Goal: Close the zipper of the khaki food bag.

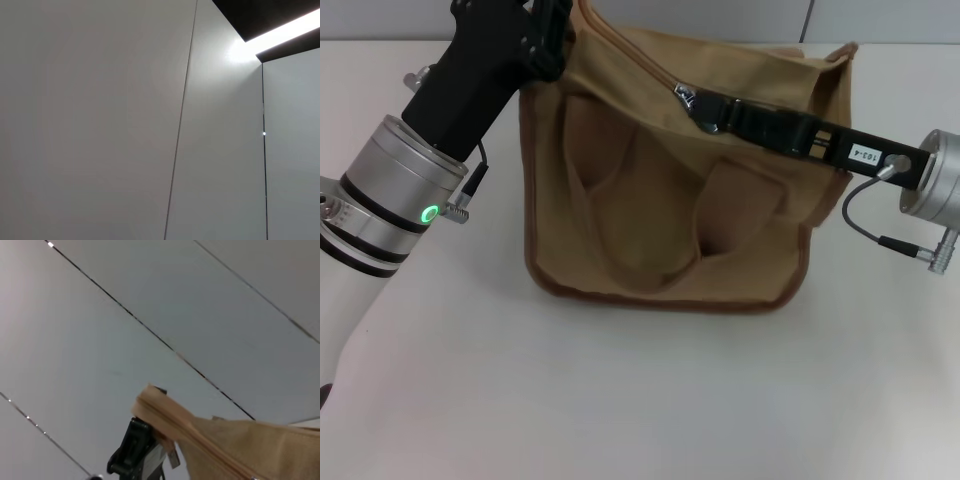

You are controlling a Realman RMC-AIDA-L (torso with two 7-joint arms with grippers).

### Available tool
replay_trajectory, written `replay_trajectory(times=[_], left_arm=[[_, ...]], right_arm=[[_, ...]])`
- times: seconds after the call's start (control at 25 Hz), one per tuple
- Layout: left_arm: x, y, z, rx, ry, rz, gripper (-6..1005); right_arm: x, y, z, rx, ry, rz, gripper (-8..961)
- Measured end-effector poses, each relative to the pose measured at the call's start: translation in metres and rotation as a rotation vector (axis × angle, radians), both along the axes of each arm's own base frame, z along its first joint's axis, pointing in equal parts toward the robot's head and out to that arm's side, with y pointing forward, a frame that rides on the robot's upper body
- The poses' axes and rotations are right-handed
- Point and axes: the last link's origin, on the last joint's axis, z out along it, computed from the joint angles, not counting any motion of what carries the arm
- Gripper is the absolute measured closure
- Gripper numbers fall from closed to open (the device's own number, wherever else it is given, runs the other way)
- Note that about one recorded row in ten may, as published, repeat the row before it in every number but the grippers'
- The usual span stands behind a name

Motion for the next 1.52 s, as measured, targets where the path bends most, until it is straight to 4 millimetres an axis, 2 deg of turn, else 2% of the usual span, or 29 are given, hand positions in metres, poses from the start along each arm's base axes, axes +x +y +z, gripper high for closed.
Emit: replay_trajectory(times=[0.6, 0.84, 1.04, 1.28, 1.52], left_arm=[[-0.0011, -0.0003, 0.0005, 0.003, -0.002, 0.004, 918], [-0.0016, -0.0008, 0.0004, 0.002, -0.002, 0.006, 917], [-0.0020, -0.0009, 0.0005, 0.003, -0.003, 0.008, 916], [-0.0024, -0.0014, 0.0004, 0.000, -0.005, 0.009, 914], [-0.0026, -0.0017, 0.0004, -0.001, -0.006, 0.009, 913]], right_arm=[[-0.0022, 0.0012, -0.0019, -0.030, -0.002, -0.011, 440], [-0.0006, 0.0010, 0.0008, -0.019, -0.008, -0.004, 511], [-0.0006, 0.0011, 0.0014, -0.016, -0.014, 0.003, 746], [0.0001, 0.0009, -0.0010, -0.028, -0.030, -0.001, 952], [0.0021, 0.0020, -0.0018, -0.029, -0.037, -0.019, 954]])
